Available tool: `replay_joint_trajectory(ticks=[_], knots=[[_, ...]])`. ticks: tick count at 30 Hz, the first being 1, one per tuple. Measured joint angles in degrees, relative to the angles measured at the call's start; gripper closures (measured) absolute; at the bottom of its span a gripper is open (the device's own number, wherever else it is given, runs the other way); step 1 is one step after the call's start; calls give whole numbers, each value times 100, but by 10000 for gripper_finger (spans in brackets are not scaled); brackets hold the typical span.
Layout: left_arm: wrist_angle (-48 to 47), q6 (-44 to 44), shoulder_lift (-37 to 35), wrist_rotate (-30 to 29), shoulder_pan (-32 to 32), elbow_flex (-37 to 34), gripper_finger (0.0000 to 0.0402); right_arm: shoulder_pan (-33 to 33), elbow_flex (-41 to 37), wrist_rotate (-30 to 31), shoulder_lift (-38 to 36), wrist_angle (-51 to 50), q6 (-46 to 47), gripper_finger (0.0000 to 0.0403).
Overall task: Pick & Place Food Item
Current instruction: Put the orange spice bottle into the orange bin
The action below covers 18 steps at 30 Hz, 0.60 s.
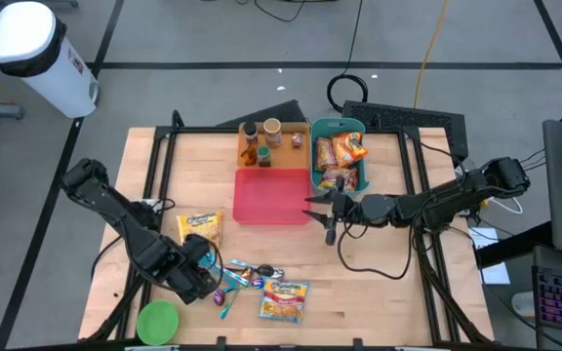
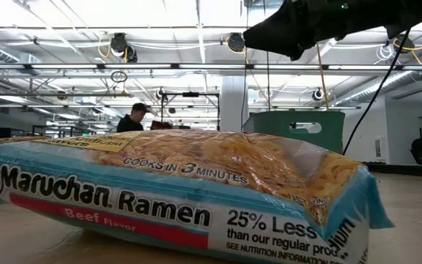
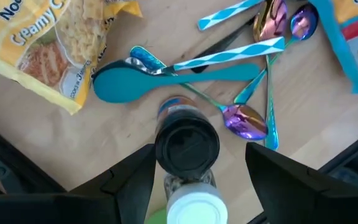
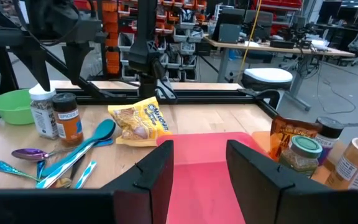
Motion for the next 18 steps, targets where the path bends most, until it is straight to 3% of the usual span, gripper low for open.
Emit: replay_joint_trajectory(ticks=[9,18], knots=[[64,829,0,-89,140,0,144,0,-1,0,1,0,0,261],[374,830,0,-200,348,7,144,0,-2,0,0,-2,0,261]])
